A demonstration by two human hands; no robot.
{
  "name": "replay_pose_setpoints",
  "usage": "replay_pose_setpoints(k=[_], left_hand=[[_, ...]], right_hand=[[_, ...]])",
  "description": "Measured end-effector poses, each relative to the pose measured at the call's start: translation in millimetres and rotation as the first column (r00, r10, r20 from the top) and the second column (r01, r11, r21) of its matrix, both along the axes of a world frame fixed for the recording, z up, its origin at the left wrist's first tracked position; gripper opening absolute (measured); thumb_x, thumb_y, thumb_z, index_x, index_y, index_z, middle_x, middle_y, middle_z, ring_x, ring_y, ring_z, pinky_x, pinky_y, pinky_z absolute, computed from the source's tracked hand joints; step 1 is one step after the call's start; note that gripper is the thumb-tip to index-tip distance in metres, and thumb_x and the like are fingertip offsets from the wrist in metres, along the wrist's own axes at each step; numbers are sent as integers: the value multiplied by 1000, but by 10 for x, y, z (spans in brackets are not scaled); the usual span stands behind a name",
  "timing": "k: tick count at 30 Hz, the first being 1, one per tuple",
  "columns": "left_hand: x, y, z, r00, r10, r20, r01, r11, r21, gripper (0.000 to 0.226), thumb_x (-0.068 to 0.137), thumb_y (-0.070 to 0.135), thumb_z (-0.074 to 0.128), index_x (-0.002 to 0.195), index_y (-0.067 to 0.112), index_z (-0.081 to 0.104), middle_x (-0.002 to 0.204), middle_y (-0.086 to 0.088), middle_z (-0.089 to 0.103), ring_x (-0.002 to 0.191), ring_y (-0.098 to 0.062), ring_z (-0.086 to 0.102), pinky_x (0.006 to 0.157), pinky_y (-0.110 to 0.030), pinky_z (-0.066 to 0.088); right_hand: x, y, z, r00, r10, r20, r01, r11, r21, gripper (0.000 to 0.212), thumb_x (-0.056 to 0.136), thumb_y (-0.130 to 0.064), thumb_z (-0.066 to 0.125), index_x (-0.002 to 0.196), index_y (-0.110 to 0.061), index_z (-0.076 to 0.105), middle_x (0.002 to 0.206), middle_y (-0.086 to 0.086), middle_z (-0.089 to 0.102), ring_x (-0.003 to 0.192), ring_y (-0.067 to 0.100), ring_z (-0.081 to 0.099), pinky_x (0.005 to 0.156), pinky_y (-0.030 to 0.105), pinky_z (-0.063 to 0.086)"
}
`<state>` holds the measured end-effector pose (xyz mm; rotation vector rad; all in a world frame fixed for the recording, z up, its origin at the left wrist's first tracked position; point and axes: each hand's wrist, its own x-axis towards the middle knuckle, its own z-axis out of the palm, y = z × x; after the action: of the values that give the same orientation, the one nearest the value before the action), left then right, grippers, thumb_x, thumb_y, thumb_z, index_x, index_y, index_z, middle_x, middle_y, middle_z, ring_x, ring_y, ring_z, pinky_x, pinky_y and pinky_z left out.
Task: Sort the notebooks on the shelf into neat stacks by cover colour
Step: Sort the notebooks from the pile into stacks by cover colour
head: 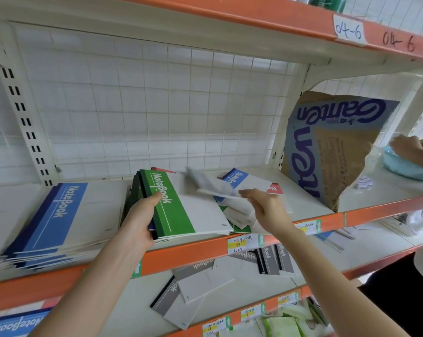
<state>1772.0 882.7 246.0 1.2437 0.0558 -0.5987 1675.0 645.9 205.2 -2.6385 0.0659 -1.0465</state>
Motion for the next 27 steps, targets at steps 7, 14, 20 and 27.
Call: replay_pose_setpoints(k=[7, 14, 20, 27], left_hand=[[13, 13, 6, 999, -11, 39, 11, 1000, 7, 8, 89, 6, 57, 92, 13, 56, 85, -8, 60, 75, -22, 57, 58, -33, 46], [42, 115, -9, 998, 14, 64, -17, 999, 34, 15, 89, 4, 57, 85, 18, 55, 85, -8, 62, 74, -24, 58, 60, -33, 45], [0, 132, 1, 997, 21, 71, -23, 999, 30, 16, 89, 4, 55, 84, 19, 53, 84, -8, 60, 73, -23, 56, 58, -32, 44], [-5, 125, -4, 999, 43, 32, -43, 999, -14, 9, 92, 14, 54, 84, 18, 55, 87, -9, 61, 77, -24, 58, 64, -34, 48]], right_hand=[[9, 378, 61, 832, 539, -132, -483, 820, 307, 22, 89, -7, 52, 95, 8, 67, 112, 6, 65, 113, 8, 56, 100, 17, 41], [305, 18, -81, 772, -300, -560, 396, 916, 56, 33, 92, -31, 50, 117, -12, 57, 116, 5, 61, 106, 27, 57, 76, 27, 39], [387, 84, -48, 644, -493, -584, 408, 868, -284, 25, 97, -25, 38, 111, -12, 54, 111, 9, 62, 96, 27, 58, 73, 31, 43], [288, 40, -96, 745, -503, -438, 505, 854, -124, 21, 91, -6, 46, 112, -5, 48, 103, 15, 64, 89, 33, 61, 66, 32, 42]])
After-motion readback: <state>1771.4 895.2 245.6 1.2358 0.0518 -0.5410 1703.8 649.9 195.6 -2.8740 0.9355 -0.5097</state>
